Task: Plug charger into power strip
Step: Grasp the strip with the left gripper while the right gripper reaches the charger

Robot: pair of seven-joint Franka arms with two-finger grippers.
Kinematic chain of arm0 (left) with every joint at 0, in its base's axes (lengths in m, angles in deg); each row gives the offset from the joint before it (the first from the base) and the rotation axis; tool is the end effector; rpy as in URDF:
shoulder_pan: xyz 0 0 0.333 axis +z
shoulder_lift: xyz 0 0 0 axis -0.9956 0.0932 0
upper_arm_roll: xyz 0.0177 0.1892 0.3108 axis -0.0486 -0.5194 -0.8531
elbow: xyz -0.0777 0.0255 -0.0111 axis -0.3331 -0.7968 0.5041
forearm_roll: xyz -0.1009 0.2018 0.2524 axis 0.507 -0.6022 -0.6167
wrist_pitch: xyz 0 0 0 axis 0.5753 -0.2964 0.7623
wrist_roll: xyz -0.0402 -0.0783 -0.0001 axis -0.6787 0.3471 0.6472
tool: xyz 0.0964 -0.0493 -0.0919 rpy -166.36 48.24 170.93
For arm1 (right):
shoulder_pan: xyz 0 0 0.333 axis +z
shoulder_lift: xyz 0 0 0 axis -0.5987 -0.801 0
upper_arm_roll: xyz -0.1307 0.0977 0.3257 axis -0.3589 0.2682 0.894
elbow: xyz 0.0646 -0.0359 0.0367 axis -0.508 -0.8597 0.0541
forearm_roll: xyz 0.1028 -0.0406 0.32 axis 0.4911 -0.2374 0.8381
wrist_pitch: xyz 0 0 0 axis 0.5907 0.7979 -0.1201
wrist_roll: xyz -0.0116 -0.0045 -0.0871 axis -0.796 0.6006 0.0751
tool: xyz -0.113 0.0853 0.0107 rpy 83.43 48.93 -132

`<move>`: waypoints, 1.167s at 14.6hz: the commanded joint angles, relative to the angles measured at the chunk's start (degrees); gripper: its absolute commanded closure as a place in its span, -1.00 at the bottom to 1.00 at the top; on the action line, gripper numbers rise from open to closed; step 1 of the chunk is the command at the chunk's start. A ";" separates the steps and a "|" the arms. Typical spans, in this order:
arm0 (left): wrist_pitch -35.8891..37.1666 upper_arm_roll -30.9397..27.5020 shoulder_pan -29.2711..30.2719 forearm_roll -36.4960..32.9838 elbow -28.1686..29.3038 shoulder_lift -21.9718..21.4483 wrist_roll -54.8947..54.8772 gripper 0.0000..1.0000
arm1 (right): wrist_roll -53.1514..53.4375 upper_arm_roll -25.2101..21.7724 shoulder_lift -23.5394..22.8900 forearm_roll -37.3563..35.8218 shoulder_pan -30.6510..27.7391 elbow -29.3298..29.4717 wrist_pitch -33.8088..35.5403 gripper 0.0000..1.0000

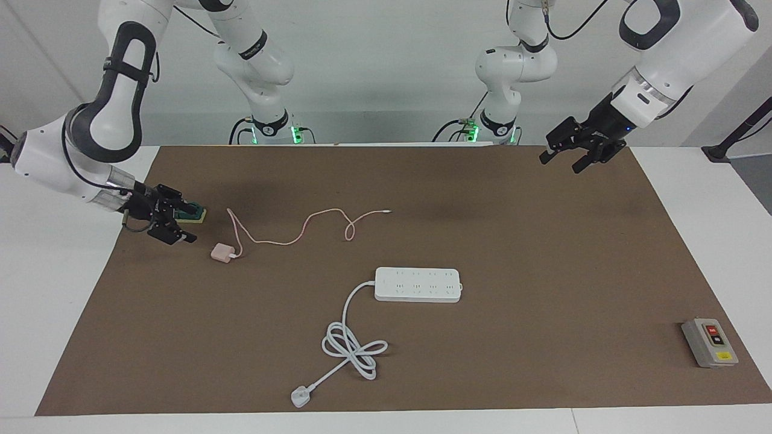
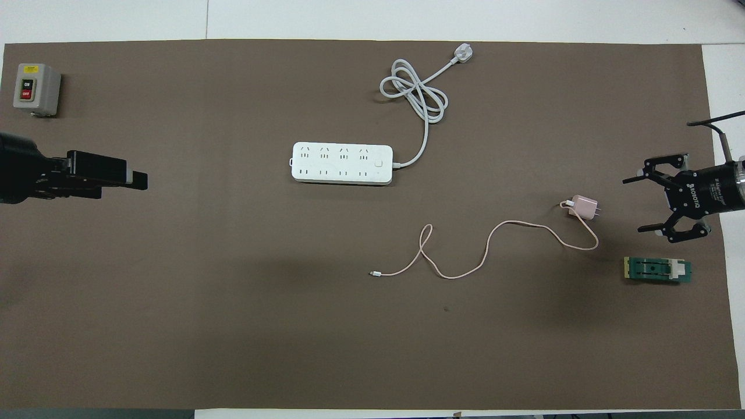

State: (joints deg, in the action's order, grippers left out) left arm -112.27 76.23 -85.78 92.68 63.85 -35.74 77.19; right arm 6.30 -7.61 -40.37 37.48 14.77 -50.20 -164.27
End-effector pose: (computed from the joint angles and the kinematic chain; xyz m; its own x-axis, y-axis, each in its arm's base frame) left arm 0.4744 -0.0826 0.6287 0.9998 -0.0152 -0.0120 -0.0078 -0.8839 0.4677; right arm 0.5096 -0.1468 0.4054 0.2327 -0.7923 -0.5640 -0.9699 -0.2322 -0.0740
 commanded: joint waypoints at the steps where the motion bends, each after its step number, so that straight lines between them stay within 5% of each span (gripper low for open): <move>1: -2.18 0.09 -0.10 10.13 2.35 -0.28 -1.64 -1.00 | 0.33 0.51 -3.47 4.16 -1.64 0.15 -0.84 -1.00; 8: -2.70 0.17 -0.27 48.34 5.86 8.76 -18.58 -1.00 | 2.00 0.51 -8.13 9.17 -0.85 -0.20 -3.39 -1.00; 13: -4.73 0.26 -4.93 59.19 9.04 14.47 -30.46 -1.00 | 3.85 0.51 -9.45 11.56 -0.50 -0.90 -4.44 -1.00; 17: -0.34 0.35 -6.60 71.15 8.86 25.72 -42.24 -1.00 | 4.38 0.51 -9.54 13.84 1.09 -3.27 -8.22 -1.00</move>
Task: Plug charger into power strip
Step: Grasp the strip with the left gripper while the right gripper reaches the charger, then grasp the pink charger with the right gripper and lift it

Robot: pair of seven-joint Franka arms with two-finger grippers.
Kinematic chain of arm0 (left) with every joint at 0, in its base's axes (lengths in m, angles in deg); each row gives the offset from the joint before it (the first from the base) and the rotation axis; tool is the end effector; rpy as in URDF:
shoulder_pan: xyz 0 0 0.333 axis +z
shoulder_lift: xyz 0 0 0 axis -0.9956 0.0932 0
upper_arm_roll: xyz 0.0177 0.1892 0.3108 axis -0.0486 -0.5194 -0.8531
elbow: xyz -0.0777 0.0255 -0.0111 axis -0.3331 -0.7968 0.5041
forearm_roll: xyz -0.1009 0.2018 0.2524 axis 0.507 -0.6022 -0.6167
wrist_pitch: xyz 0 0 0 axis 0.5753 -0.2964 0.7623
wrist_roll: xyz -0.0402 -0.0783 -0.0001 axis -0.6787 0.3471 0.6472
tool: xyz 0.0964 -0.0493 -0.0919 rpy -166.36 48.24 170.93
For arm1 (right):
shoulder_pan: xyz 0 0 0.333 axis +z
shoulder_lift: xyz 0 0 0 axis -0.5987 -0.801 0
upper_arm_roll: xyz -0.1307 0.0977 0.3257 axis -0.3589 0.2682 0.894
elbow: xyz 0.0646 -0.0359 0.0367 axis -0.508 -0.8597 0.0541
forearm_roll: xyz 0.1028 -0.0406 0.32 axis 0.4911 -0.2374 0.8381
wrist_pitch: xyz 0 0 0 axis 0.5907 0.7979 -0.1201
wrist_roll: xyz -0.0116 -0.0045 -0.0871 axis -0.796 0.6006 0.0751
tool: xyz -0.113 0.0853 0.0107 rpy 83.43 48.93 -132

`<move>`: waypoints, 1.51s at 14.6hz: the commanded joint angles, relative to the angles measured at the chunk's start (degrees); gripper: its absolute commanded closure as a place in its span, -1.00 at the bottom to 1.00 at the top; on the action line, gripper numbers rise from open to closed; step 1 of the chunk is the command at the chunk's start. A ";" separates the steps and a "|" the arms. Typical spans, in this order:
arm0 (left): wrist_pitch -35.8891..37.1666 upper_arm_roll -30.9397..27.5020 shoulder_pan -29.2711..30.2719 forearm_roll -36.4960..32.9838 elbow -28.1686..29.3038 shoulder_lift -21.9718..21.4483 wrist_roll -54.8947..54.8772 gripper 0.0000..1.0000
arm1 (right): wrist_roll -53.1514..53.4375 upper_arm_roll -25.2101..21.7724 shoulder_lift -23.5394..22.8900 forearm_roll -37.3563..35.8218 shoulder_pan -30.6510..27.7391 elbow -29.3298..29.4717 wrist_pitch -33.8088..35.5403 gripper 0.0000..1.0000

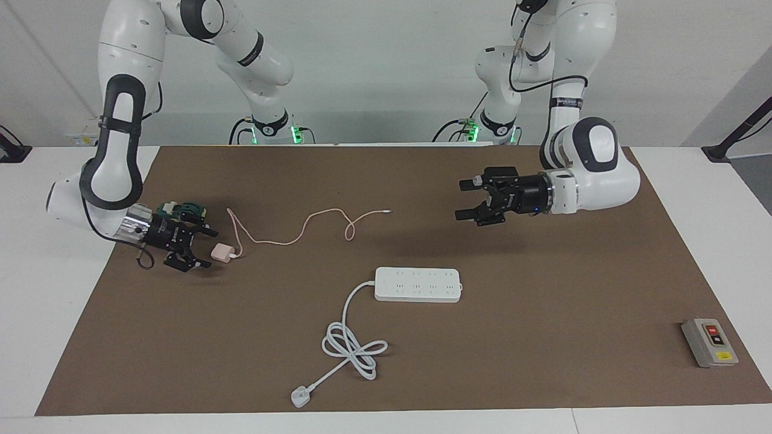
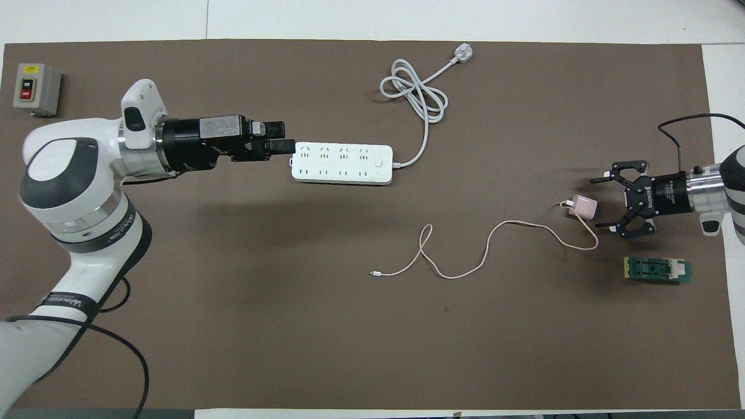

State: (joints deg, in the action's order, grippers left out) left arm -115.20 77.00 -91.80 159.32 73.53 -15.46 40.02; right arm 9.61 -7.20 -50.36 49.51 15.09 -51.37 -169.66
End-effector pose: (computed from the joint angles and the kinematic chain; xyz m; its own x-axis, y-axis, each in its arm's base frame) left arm 0.5613 -0.2179 0.4891 0.9989 -0.0036 0.0459 -0.0459 0.0020 0.9989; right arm 0.5365 -0.1371 0.3159 0.0137 -0.7156 -0.6984 -0.9998 -0.0205 0.0014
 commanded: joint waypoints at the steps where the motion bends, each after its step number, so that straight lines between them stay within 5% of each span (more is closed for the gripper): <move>1: 2.25 -0.42 -1.71 5.22 -0.91 5.46 -5.16 -1.00 | 1.15 0.18 0.45 1.81 0.77 -2.45 -3.01 -1.00; 4: 2.77 -0.42 -5.93 13.47 -0.55 8.51 -6.73 -1.00 | 1.15 0.18 0.45 1.81 0.77 -2.63 -3.01 -1.00; 7: -1.33 -0.51 -8.74 13.57 0.14 8.71 -7.10 -1.00 | 1.07 0.18 0.45 1.99 0.77 -2.89 -3.10 -1.00; 12: -10.83 -0.51 -12.44 13.57 1.73 8.62 -9.20 -1.00 | 0.45 0.18 0.80 3.40 0.77 -4.92 -4.94 -0.72; 17: -12.52 -0.60 -12.97 13.40 1.64 8.62 -12.02 -1.00 | 0.01 0.18 0.80 3.40 0.68 -4.92 -4.86 -0.53; 19: -11.56 -0.51 -12.89 13.40 1.55 8.62 -12.02 -1.00 | -0.16 0.18 0.80 3.40 0.68 -5.00 -4.94 -0.37; 22: -9.53 -0.60 -12.62 13.40 1.64 8.45 -12.19 -1.00 | -0.86 0.18 0.89 3.40 0.59 -5.79 -5.56 0.17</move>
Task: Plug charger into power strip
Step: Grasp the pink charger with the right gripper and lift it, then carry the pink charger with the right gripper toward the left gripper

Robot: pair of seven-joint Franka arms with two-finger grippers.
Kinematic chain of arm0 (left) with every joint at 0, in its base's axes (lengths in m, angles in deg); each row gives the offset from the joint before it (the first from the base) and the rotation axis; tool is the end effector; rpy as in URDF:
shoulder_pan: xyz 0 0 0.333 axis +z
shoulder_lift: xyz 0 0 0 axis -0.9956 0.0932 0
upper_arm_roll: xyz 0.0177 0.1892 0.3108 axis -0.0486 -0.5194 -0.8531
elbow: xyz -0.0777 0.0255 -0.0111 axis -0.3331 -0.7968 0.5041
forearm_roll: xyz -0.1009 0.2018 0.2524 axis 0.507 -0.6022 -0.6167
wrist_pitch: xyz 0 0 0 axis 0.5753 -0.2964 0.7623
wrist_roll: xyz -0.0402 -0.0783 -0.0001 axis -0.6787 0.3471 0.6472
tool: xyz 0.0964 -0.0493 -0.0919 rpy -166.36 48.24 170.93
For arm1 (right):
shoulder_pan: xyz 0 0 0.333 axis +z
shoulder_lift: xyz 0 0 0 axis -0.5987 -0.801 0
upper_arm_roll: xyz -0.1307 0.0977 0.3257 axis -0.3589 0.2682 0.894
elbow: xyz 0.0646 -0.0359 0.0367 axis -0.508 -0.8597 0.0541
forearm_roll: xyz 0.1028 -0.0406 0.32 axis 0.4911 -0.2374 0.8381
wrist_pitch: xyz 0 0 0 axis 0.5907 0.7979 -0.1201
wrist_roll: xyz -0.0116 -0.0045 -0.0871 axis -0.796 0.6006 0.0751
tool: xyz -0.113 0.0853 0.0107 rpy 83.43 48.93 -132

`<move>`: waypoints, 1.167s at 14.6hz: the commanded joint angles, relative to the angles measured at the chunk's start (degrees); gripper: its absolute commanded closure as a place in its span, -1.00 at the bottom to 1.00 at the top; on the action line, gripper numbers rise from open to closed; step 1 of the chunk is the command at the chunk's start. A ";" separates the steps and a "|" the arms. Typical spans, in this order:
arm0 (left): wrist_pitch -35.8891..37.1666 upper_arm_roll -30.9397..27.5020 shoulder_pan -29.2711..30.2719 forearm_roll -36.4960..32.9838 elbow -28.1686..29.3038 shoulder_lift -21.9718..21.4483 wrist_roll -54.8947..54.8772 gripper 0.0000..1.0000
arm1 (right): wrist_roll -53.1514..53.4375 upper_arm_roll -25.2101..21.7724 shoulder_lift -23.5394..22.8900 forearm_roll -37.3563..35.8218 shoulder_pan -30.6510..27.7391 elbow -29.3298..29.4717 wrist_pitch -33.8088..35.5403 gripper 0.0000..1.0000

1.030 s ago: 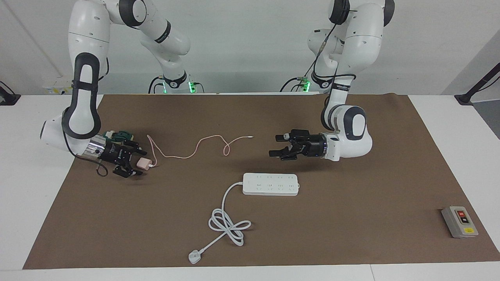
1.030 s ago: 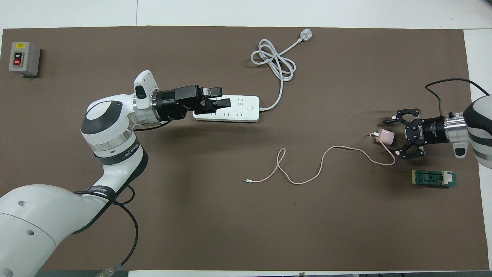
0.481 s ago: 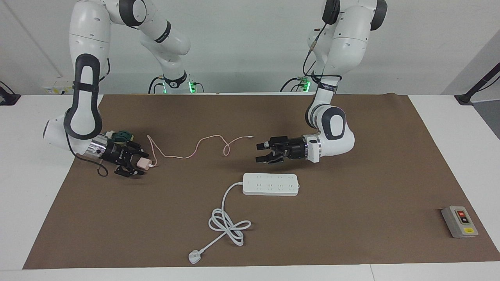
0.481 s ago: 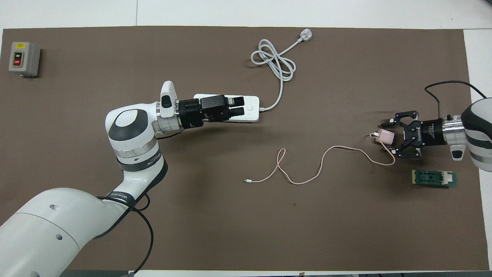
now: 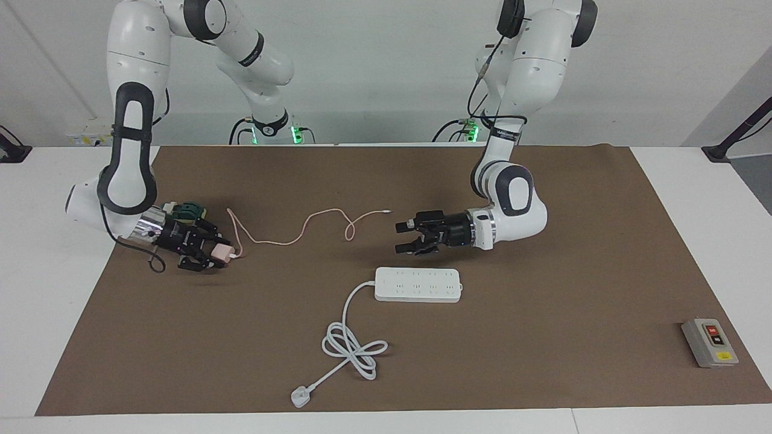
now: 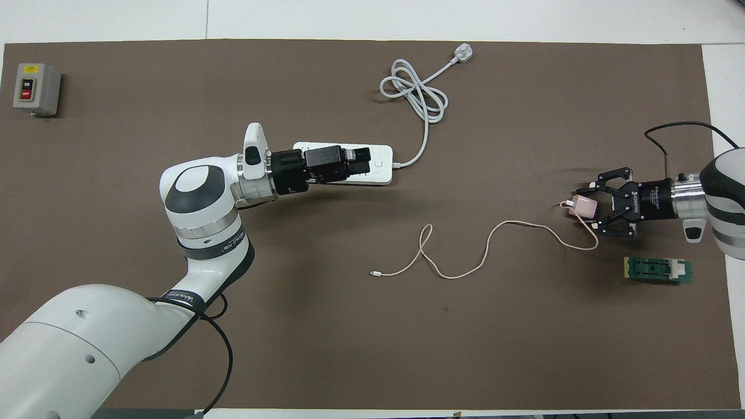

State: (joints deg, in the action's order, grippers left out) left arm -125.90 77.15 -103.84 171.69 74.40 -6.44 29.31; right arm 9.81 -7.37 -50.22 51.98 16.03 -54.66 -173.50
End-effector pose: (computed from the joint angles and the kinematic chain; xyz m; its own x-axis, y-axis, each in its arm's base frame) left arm 0.5535 -0.3224 0.3889 0.9979 0.0629 0.0170 -0.0165 -0.0088 0.9998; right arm 0.5308 -0.1299 0.3001 -0.0306 -0.7165 -0.6969 -0.9994 0.0315 0.0114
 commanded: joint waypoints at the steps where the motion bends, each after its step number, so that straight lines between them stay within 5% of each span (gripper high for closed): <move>1: 1.08 -0.75 -0.58 1.02 0.77 -0.57 -1.49 -1.00 | -1.24 0.35 0.84 0.93 -0.26 -2.68 -2.08 0.38; 4: 1.34 -0.75 -0.50 1.02 0.77 -0.66 -1.58 -1.00 | -1.77 0.35 0.84 0.84 -0.17 -2.59 -1.99 1.00; 8: 2.39 -0.83 0.20 1.02 0.86 -0.74 -1.58 -1.00 | 0.76 1.92 1.10 0.84 0.35 -0.49 -0.50 1.00; 17: 7.13 -0.92 3.98 -0.38 0.95 -1.01 -1.49 -1.00 | 19.39 1.93 5.67 0.13 12.90 7.60 3.19 1.00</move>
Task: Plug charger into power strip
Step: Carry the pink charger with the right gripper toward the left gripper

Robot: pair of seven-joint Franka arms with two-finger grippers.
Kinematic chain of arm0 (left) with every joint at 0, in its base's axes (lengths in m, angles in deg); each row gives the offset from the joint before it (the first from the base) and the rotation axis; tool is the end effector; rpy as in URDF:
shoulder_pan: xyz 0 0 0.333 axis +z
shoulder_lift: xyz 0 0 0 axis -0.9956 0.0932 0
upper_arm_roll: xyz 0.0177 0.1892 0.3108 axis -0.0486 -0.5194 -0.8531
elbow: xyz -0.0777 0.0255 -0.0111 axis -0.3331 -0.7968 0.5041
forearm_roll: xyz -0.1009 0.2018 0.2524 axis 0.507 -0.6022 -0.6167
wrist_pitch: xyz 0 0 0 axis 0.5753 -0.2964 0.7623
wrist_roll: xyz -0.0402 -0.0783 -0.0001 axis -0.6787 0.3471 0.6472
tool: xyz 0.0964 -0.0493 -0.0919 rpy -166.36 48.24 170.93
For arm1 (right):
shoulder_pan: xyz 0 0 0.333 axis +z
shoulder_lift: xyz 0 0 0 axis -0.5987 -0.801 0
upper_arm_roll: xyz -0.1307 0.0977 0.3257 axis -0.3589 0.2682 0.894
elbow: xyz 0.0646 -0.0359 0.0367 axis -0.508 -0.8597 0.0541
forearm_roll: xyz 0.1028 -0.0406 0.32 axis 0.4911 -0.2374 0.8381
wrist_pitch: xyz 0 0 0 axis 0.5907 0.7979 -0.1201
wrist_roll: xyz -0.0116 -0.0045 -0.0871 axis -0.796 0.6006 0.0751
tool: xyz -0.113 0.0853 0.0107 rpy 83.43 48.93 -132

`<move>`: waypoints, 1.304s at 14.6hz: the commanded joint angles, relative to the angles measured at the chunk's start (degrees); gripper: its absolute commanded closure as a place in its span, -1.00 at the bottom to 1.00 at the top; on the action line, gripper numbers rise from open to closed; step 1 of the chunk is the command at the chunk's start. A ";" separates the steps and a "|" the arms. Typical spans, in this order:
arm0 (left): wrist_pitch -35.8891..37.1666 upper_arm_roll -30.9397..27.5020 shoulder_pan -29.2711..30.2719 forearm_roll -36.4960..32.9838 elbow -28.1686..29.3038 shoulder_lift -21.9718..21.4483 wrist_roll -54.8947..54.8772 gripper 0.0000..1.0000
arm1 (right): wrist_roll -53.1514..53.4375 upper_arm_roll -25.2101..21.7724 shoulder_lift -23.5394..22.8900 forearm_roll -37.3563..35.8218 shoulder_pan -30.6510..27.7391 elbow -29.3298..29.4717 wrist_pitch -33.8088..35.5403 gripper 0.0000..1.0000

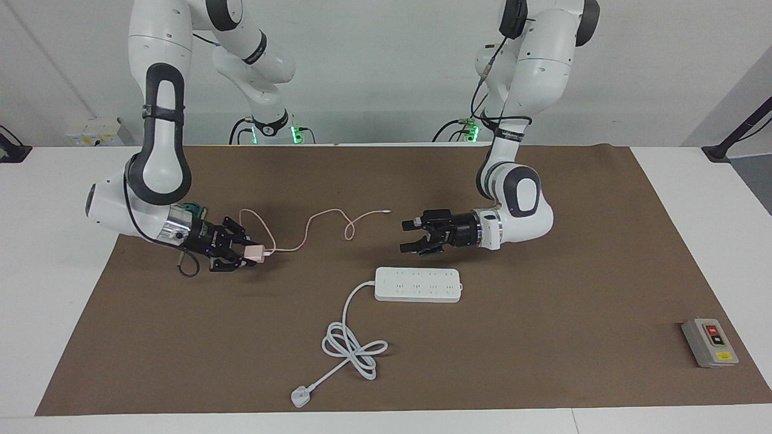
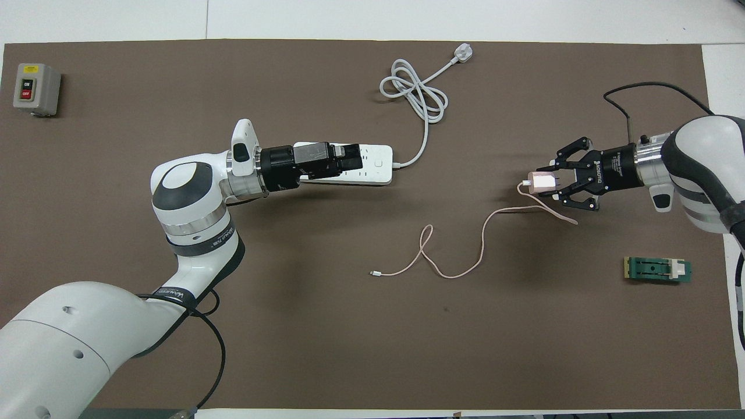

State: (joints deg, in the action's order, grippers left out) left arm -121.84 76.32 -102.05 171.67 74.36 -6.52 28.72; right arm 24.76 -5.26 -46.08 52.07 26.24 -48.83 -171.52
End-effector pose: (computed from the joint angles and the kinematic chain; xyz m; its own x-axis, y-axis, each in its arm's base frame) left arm 0.5610 -0.3046 0.3968 0.9976 0.0605 0.0323 -0.0346 0.0374 0.9987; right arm 0.5723 -0.0160 0.3765 -0.0206 -0.7261 -0.6873 -0.9992 -0.0089 0.0393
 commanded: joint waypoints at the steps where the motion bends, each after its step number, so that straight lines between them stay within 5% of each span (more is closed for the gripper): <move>1: 3.52 -0.09 2.98 -1.31 0.72 -1.02 -0.81 -1.00 | 6.47 -0.09 1.80 0.04 4.19 2.90 1.22 1.00; 10: 2.38 0.17 3.08 -3.08 -0.78 -0.93 -0.98 -1.00 | 15.45 0.09 1.89 0.92 19.92 8.98 -4.40 1.00; 19: 1.76 0.17 1.67 -3.08 2.47 -1.72 -3.18 -1.00 | 21.16 0.09 0.84 4.34 28.63 11.79 -15.29 1.00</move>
State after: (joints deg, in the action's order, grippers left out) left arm -119.27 76.84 -99.41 169.09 74.48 -6.87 27.25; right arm 44.59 -5.02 -43.98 54.63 53.12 -38.37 -183.77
